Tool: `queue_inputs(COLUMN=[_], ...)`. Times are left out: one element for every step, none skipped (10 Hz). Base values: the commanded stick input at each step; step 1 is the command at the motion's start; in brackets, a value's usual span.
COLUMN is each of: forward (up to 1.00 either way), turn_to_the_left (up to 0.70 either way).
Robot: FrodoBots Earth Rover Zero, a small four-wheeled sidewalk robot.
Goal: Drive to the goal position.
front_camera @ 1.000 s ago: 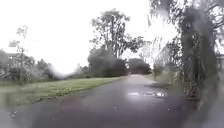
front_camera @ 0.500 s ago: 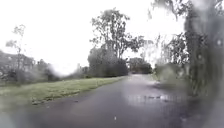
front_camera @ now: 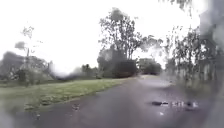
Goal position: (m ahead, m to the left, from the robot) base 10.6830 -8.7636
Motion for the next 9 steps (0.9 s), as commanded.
queue_inputs(forward=[0.85, 0.85, 0.85, 0.85, 0.85, 0.85, 0.85, 0.85, 0.85], turn_to_the_left=[0.00, 0.00, 0.00, 0.00, 0.00, 0.00, 0.00, 0.00, 0.00])
